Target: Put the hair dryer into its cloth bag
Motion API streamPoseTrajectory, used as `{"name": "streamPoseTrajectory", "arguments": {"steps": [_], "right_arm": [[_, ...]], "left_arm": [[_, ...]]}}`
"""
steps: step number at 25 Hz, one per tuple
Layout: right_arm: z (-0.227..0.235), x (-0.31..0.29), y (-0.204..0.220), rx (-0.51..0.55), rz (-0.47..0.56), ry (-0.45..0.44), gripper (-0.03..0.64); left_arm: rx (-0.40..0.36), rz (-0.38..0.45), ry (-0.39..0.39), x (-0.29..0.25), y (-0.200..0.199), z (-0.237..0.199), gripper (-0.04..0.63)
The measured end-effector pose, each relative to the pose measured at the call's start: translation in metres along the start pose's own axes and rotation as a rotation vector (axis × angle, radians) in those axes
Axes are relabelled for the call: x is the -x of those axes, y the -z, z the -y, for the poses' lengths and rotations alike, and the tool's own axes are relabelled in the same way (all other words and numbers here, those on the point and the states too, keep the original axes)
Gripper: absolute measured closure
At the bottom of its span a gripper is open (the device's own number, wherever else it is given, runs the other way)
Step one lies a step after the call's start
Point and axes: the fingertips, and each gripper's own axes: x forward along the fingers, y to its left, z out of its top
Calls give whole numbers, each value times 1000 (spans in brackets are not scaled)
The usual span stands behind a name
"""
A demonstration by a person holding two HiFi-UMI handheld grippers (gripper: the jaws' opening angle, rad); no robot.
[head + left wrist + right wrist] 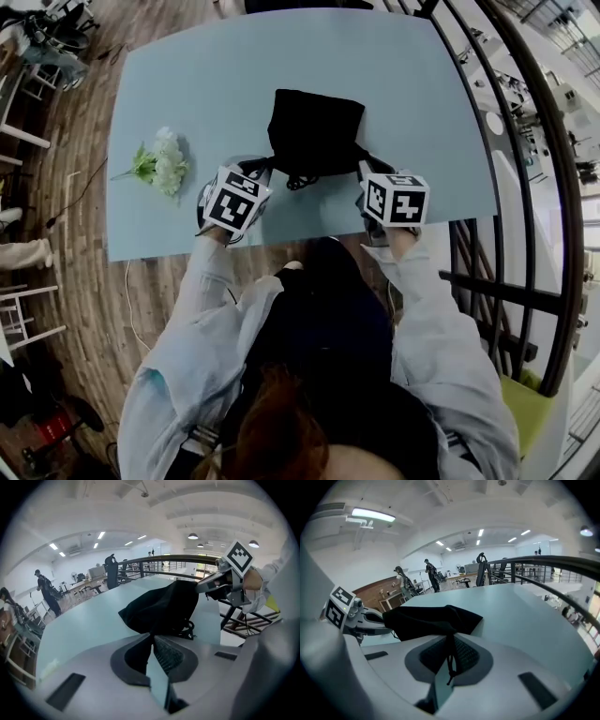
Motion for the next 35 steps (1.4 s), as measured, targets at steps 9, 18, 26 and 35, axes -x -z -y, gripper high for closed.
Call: {"name": "streamPoseTrajectory", "arguments": {"steps": [9,18,26,35], "right_arm": [[-4,51,-147,5,161,-107,595],[6,64,-200,6,241,-162,595],[-18,99,-154,17,180,-260,594],[-58,127,-15,8,70,-216,592]], "left_arm": [[39,256,-44,69,-144,-57,568],[130,463,-146,96,-206,-79,566],[115,430,-43,123,-162,-41,566],[138,275,36,139,-29,25,566]]}}
